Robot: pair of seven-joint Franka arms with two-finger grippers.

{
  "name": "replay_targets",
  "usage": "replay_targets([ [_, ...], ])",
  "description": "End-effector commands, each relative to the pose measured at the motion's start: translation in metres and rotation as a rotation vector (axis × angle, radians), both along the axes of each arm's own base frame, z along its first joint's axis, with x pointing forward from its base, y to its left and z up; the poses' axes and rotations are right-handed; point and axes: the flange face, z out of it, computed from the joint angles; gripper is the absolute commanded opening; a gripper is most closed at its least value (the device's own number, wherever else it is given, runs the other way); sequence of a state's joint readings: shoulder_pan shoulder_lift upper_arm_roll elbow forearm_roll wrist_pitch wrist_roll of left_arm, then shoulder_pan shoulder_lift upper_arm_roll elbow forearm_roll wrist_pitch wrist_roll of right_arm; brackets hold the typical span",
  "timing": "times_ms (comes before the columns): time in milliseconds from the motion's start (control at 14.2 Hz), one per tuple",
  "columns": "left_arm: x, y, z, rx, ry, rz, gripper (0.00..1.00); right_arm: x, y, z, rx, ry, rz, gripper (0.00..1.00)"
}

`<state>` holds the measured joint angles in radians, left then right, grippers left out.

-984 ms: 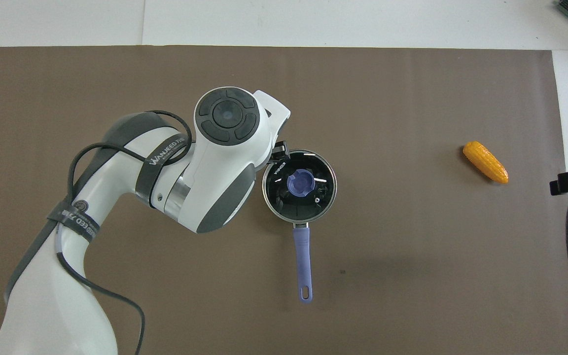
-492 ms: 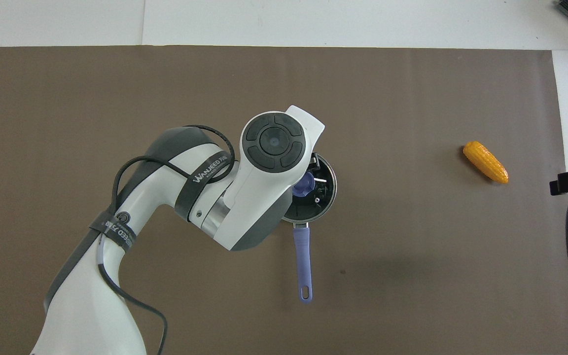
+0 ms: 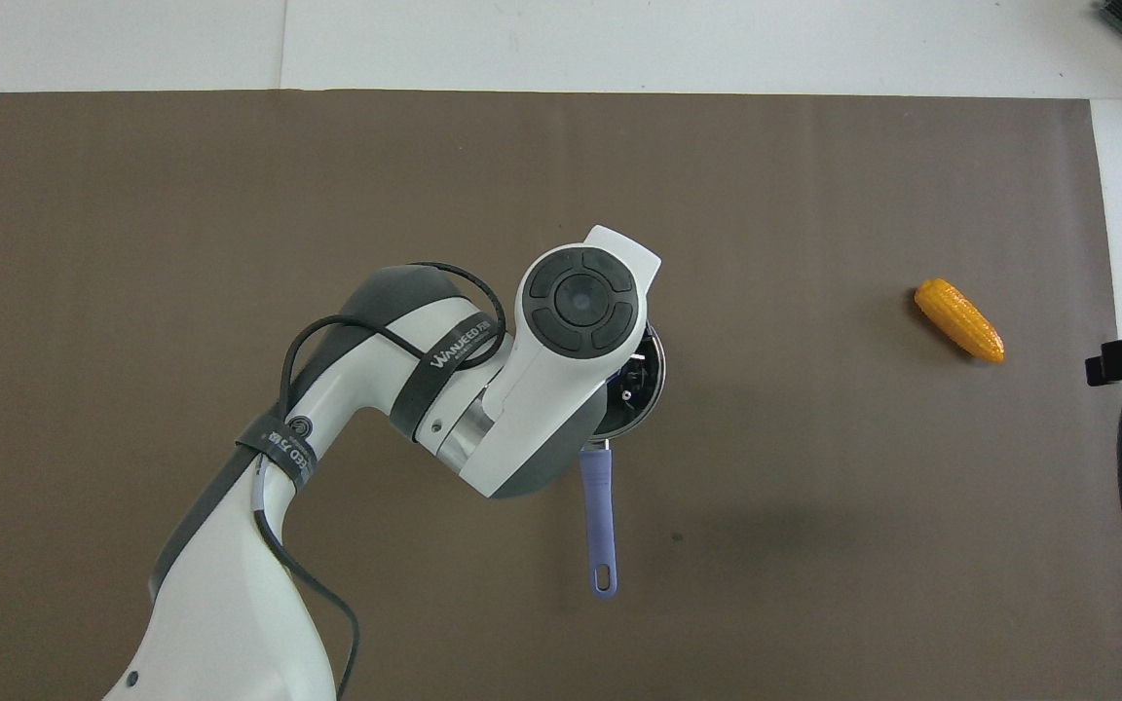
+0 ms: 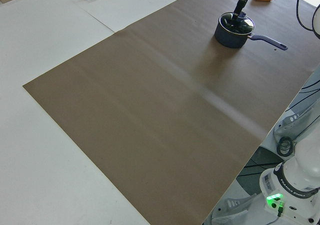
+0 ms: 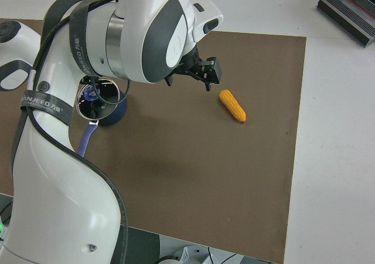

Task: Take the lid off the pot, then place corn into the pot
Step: 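Close the left gripper on the glass lid knob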

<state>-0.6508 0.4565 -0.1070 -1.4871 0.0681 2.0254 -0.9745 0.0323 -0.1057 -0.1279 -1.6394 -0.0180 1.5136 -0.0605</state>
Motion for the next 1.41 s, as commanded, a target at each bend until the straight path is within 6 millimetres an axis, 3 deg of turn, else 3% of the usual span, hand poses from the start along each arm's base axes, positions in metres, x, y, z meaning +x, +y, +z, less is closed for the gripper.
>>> replay_targets([
  [0,0.003,-0.011,-0.002,0.014,-0.036,0.024,1.0,-0.003,-0.003,-0.001,0.006,-0.007,-0.012,1.0],
  [633,0.0,-0.016,0.001,0.003,-0.035,0.063,1.0,-0.003,-0.004,-0.001,0.007,-0.007,-0.012,1.0],
  [843,-0.01,-0.027,-0.016,0.022,-0.024,0.038,1.0,-0.003,-0.004,-0.001,0.007,-0.007,-0.012,1.0],
  [1125,-0.011,-0.027,-0.016,0.026,-0.018,0.04,1.0,-0.003,-0.004,-0.001,0.007,-0.007,-0.012,1.0],
  [1335,-0.012,-0.027,-0.016,0.028,-0.014,0.041,0.91,-0.003,-0.004,-0.001,0.007,-0.007,-0.012,1.0],
])
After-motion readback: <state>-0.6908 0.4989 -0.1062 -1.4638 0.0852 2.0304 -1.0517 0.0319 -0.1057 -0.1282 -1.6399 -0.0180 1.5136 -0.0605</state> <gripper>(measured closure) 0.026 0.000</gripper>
